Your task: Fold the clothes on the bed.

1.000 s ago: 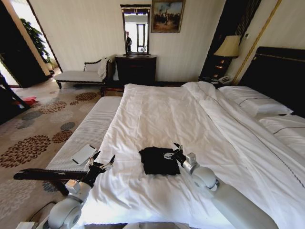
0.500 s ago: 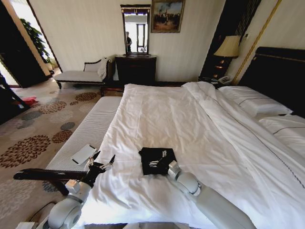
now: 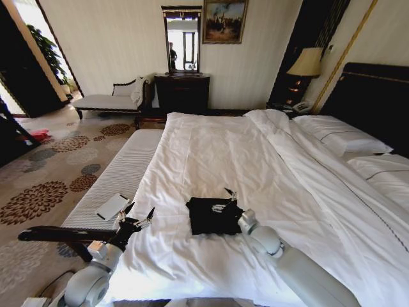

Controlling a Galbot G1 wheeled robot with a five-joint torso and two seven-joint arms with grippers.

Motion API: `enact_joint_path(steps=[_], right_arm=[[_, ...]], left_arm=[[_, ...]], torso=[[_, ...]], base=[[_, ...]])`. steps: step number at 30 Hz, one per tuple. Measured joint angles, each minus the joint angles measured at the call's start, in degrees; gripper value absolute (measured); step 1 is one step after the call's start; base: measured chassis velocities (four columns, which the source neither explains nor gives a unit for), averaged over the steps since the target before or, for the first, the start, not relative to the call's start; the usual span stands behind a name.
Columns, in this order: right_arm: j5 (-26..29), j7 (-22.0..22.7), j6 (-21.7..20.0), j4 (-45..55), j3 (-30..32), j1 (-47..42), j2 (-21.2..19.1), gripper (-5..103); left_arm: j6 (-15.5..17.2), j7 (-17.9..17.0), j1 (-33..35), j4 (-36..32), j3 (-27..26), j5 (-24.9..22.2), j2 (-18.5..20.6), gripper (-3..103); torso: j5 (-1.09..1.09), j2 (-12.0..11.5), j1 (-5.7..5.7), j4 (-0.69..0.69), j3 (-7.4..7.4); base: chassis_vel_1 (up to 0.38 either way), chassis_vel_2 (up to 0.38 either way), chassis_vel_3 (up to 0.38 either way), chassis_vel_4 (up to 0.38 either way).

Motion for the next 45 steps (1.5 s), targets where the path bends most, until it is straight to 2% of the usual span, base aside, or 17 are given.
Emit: enact_joint_path(steps=[2, 3, 6, 7, 11, 12, 15, 17, 18, 22, 27, 45], right_arm=[[-0.35, 0.86, 1.7, 1.15, 6.36, -4.2, 0.07, 100], [-0.35, 0.86, 1.7, 1.15, 6.36, -4.2, 0.07, 100], [-0.72, 1.34, 4.25, 4.1, 17.33, -11.76, 1.32, 100], [-0.72, 1.34, 4.25, 4.1, 17.33, -11.76, 1.32, 100], [-2.39, 0.21, 8.97, 8.11, 29.87, -23.05, 5.17, 100], [-2.39, 0.21, 8.97, 8.11, 29.87, -23.05, 5.17, 100], [-3.27, -1.12, 11.27, 10.52, 35.19, -29.97, 10.0, 100], [-3.38, -1.27, 11.54, 10.84, 35.7, -30.85, 10.93, 100], [-4.05, -1.48, 12.12, 11.39, 36.49, -32.64, 13.35, 100], [-5.43, -1.41, 12.65, 11.51, 36.64, -34.17, 18.52, 100], [-7.92, -0.9, 13.06, 9.92, 35.98, -33.05, 20.83, 100], [-9.19, -0.91, 13.22, 9.33, 35.51, -32.5, 21.14, 100]], left_arm=[[0.0, -0.01, 0.0, 0.0, 0.0, 0.0, 0.0, 100], [0.0, -0.01, 0.0, 0.0, 0.0, 0.0, 0.0, 100], [0.0, 0.03, 0.0, -0.01, 0.0, 0.0, 0.0, 100], [0.0, 0.03, 0.0, -0.01, 0.0, 0.0, 0.0, 100], [0.01, 0.0, 0.0, 0.0, -0.01, 0.0, 0.01, 100], [0.01, 0.0, 0.0, 0.0, -0.01, 0.0, 0.01, 100], [0.01, 0.0, 0.0, -0.01, 0.0, 0.0, 0.0, 100], [0.0, 0.0, -0.01, 0.0, 0.0, 0.0, 0.01, 100], [0.0, 0.0, 0.0, 0.0, 0.0, 0.01, 0.01, 100], [0.0, 0.0, 0.0, 0.0, 0.0, 0.0, 0.0, 100], [0.0, 0.0, 0.0, 0.0, 0.0, 0.01, 0.0, 100], [0.01, 0.0, -0.01, 0.0, 0.0, 0.0, 0.0, 100]], torso=[[0.01, 0.0, 0.0, 0.0, 0.0], [0.01, 0.0, 0.0, 0.0, 0.0], [0.01, 0.0, 0.0, 0.0, 0.0], [0.01, 0.0, 0.0, 0.0, 0.0], [0.0, 0.0, 0.0, 0.0, -0.01], [0.0, 0.0, 0.0, 0.0, -0.01], [0.0, 0.01, -0.01, -0.02, -0.01], [-0.01, 0.0, -0.01, -0.03, -0.01], [-0.01, 0.01, -0.02, -0.01, -0.01], [-0.01, 0.01, -0.02, 0.0, -0.01], [-0.01, 0.0, -0.01, 0.01, 0.0], [-0.01, 0.01, -0.01, 0.0, 0.0]], base=[[0.0, 0.0, 0.0, 0.0], [0.0, 0.0, 0.0, 0.0], [0.0, 0.0, 0.0, 0.0], [0.0, 0.0, 0.0, 0.0], [0.0, 0.0, 0.0, 0.0], [0.0, 0.0, 0.0, 0.0], [0.0, 0.0, 0.0, 0.0], [0.0, 0.0, 0.0, 0.0], [0.0, 0.0, 0.0, 0.0], [0.0, 0.0, 0.0, 0.0], [0.0, 0.0, 0.0, 0.0], [0.0, 0.0, 0.0, 0.0]])
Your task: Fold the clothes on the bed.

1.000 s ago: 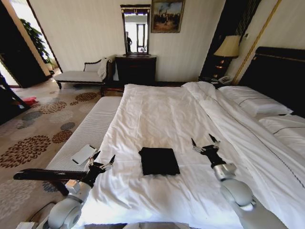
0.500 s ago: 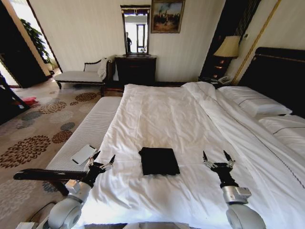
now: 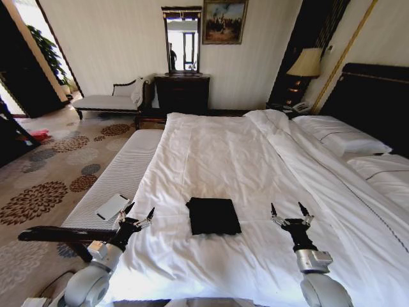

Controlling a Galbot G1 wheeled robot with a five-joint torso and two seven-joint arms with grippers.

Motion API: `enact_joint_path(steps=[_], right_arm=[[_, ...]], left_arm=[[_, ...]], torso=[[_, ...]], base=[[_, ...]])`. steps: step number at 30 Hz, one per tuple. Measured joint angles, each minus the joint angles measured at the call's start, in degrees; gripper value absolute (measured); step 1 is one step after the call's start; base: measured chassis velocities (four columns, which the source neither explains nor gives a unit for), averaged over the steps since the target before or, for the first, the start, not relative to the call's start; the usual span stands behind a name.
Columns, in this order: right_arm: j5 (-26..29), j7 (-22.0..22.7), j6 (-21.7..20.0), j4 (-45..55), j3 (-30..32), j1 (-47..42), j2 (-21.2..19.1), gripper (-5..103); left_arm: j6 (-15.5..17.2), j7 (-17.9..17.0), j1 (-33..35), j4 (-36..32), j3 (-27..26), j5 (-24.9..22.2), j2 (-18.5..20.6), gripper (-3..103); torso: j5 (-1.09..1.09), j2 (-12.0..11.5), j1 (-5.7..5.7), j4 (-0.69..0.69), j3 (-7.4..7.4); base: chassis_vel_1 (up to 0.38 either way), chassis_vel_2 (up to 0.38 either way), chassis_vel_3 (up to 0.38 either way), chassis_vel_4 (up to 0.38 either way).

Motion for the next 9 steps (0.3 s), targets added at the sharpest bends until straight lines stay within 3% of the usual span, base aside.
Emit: enact_joint_path(steps=[9], right_arm=[[0.04, 0.0, -0.07, -0.02, -0.06, 0.05, -0.07, 100]], left_arm=[[0.0, 0.0, 0.0, 0.0, 0.0, 0.0, 0.0, 100]], torso=[[0.0, 0.0, 0.01, 0.0, 0.0]], base=[[0.0, 0.0, 0.0, 0.0]])
